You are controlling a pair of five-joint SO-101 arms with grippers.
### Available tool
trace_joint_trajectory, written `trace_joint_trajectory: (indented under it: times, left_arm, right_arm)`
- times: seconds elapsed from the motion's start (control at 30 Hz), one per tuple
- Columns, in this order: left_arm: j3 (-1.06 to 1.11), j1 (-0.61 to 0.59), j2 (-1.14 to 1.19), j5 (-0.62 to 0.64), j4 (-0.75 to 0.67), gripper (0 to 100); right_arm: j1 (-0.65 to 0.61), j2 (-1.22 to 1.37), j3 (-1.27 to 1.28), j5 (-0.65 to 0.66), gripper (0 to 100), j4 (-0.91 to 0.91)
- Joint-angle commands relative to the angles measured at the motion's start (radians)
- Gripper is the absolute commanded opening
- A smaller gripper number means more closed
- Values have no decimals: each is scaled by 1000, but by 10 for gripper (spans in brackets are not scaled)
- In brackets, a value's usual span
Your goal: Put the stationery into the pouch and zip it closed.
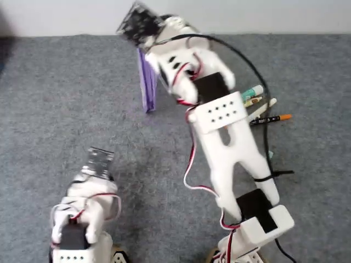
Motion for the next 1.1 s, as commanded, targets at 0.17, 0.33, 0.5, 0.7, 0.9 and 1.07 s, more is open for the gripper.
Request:
trace_joint_trajectory:
  times: [0.17,0.33,0.5,0.7,0.9,1.07]
  left_arm:
    - [-182,-364,-8,95,-238,24]
    - [-216,-416,-8,158,-236,27]
    - [-265,-416,-8,158,-213,101]
    - [-381,-330,-8,190,-40,246]
    - [-478,-258,-5,230,-20,291]
    - [-521,-216,-6,230,-15,291]
  right_arm:
    - [-137,-13,-48,-6,8,255]
    - [-191,-62,-49,-201,8,423]
    - [-242,-116,-49,-358,8,648]
    - [-278,-133,-48,-471,8,803]
    - [-306,-130,-46,-512,8,855]
    - [-305,-128,-44,-509,8,857]
